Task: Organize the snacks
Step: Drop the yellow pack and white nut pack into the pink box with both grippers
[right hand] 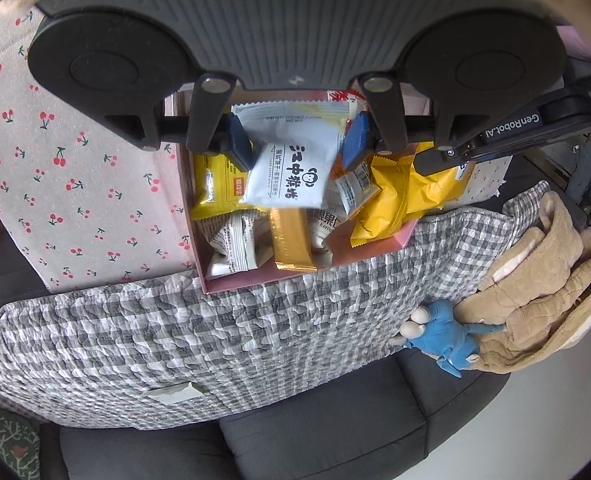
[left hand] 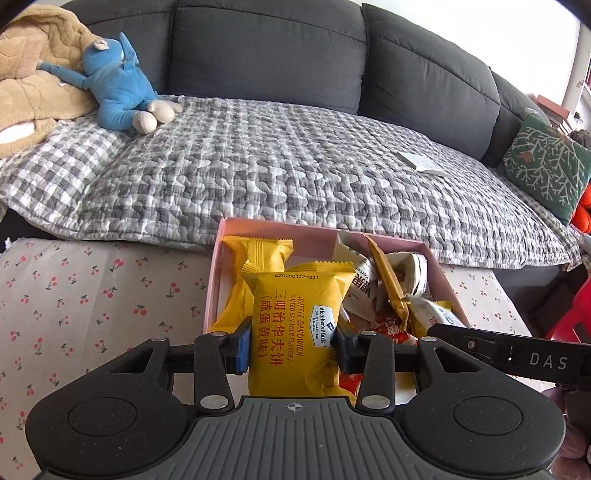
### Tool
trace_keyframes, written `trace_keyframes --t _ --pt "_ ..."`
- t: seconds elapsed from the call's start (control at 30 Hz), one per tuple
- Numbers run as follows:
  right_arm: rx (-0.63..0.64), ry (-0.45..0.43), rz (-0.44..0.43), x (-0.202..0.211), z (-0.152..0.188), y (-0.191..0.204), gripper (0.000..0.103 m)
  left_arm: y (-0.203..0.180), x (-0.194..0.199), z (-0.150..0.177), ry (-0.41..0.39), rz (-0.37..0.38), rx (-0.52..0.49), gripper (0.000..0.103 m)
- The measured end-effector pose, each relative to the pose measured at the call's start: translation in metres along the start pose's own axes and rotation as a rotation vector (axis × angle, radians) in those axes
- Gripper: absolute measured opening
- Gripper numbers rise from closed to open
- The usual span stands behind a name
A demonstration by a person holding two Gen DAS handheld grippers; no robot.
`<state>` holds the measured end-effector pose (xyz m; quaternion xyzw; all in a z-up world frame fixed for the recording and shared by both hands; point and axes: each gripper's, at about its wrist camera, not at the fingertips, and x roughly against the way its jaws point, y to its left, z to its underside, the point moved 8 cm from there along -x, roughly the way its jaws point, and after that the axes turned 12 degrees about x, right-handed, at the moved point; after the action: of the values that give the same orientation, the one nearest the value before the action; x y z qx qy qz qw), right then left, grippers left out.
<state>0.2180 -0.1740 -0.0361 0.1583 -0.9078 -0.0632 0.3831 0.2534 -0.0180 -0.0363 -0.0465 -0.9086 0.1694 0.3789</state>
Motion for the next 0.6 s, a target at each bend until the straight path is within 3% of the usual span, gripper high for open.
trace_keyframes --t 0.3,0.4,0.6 --pt "-0.02 -0.008 0.006 -0.007 -0.004 -0.012 0.047 -0.002 -0.025 0.003 -0.001 -0.009 -0.037 0.043" --pt "-0.019 -0.004 0.006 -0.006 -0.003 -0.014 0.048 -0.005 -0.027 0.005 -0.018 -0.021 -0.059 0.058" --pt "-0.017 -0.005 0.016 0.0 -0.001 -0.014 0.055 -0.011 -0.023 0.008 -0.018 -0.02 -0.082 0.069"
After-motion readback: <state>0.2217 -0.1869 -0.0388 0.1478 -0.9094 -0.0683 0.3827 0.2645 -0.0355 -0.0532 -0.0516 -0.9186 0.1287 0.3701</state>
